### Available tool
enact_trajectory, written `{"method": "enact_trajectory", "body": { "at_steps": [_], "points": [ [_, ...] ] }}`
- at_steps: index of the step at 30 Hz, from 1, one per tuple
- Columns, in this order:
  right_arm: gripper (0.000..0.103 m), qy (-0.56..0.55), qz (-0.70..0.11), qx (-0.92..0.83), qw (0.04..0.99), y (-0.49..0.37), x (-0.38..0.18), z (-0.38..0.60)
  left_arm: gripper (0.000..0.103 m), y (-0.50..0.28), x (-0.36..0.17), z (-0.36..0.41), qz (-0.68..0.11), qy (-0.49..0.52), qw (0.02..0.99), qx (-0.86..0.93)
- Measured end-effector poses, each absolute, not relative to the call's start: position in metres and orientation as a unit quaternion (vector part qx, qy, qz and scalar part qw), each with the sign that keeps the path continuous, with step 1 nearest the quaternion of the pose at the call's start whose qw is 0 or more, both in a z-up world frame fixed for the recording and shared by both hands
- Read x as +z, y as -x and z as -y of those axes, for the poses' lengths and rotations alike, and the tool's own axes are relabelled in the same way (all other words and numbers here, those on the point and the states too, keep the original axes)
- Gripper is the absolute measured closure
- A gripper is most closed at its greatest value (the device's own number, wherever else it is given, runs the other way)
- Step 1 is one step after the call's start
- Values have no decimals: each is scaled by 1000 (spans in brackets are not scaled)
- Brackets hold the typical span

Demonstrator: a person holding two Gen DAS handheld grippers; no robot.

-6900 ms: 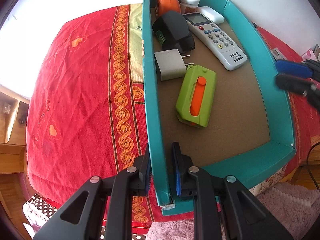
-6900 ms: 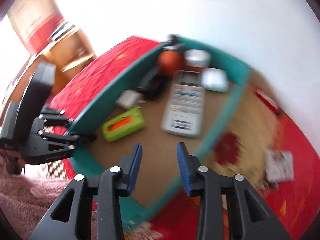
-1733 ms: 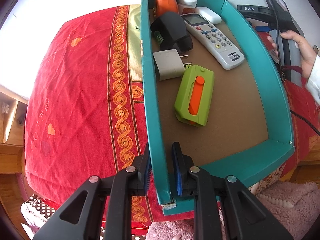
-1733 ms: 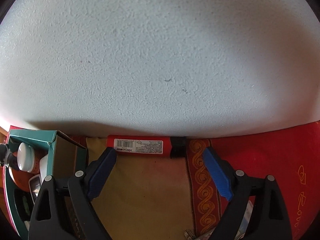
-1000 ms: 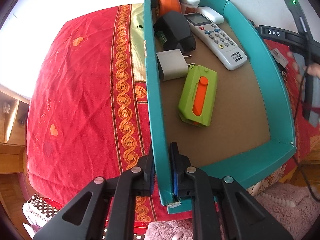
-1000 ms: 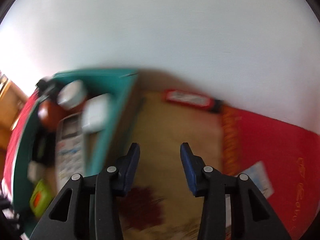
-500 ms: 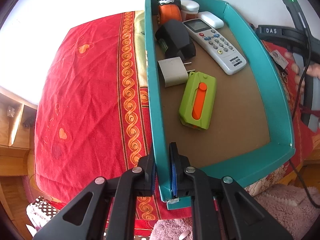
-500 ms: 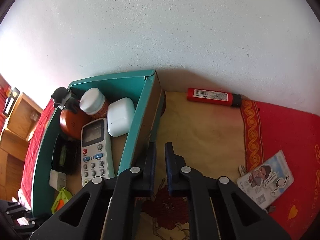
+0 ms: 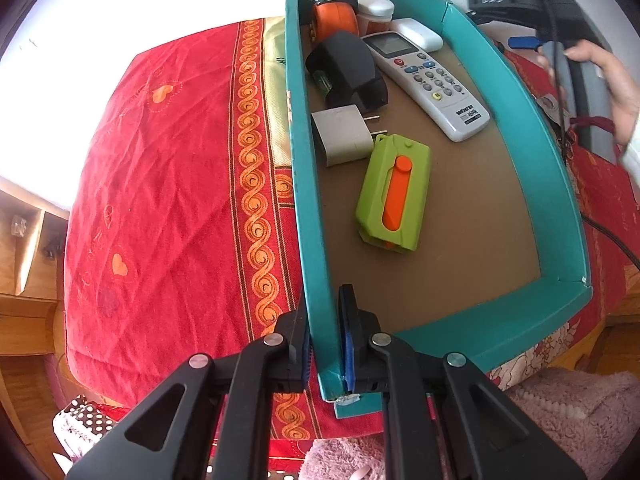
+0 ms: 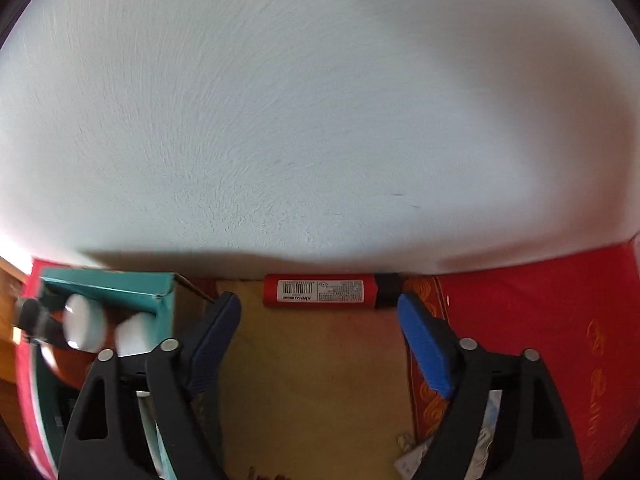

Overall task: Organize objects
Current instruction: 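Position the right tool over the red lighter and close on it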

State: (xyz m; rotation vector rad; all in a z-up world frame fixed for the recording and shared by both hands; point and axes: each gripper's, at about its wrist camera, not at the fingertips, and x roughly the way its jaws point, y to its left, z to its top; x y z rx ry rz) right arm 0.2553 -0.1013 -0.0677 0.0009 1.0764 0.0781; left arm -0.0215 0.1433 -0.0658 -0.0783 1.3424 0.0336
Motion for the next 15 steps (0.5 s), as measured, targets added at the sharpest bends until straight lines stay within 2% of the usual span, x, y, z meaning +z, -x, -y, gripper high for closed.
{"method": "enact_trajectory", "body": {
  "at_steps": [2,7,9,15],
  "points": [
    [18,13,-519,46,853,-259,-74,96,92,22,-67,-145,-621,39,783,12],
    [1,-11,-540,37,841,-277,-84,111,91,23,-70,-152,-621,46,782,5],
    [0,-26,-562,14,826,-283,-91,125,91,23,-71,-154,-622,47,782,3],
    [1,5,-562,-14,827,-283,-91,130,91,20,-75,-158,-625,49,779,1]
  ]
}}
